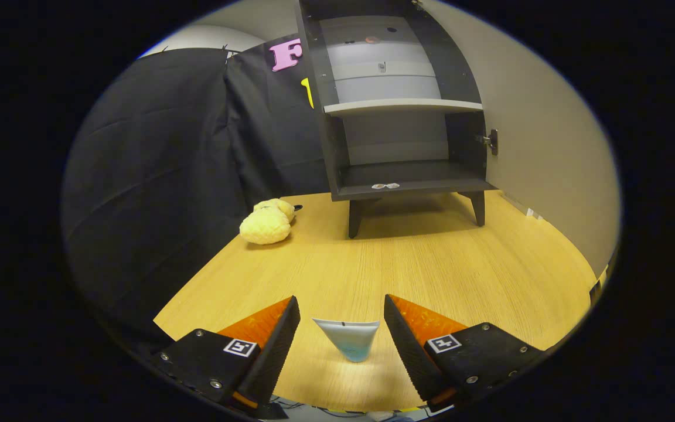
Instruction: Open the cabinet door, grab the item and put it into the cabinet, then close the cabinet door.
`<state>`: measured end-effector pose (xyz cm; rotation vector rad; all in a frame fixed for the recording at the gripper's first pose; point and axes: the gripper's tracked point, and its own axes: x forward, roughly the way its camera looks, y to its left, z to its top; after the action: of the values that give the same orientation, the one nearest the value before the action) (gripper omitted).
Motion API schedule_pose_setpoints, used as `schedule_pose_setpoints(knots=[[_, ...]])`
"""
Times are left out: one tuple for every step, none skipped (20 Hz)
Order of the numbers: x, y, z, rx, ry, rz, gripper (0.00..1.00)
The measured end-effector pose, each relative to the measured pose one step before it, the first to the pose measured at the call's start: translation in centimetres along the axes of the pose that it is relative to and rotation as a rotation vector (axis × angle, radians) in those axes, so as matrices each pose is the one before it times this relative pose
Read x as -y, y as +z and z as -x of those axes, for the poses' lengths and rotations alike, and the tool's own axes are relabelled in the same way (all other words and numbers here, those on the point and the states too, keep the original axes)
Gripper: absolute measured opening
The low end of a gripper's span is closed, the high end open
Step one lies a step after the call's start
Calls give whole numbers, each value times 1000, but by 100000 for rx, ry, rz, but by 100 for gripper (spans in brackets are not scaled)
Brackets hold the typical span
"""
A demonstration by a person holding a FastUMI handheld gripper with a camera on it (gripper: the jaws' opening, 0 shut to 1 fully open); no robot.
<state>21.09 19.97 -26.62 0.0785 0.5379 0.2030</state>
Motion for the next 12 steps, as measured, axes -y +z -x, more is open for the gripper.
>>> schedule_pose_setpoints(knots=[[167, -827, -268, -2372, -524, -193, 90], [73, -886, -365, -2235, -552, -263, 89], [228, -764, -323, -2192, -651, -26, 88], [174, -917, -351, -2118, -544, 146, 87], [77, -684, -177, -1851, 95, 100, 85], [94, -644, -223, -1307, -200, 188, 84], [333, -357, -198, -1159, -860, 167, 80], [289, -353, -262, -727, -494, -174, 78], [-109, 10, -20, -135, 1602, -670, 70], [26, 57, -184, 247, -200, 584, 64], [13, 166, 326, -446, 763, 927, 51], [-102, 117, -23, 53, 866, 551, 49]])
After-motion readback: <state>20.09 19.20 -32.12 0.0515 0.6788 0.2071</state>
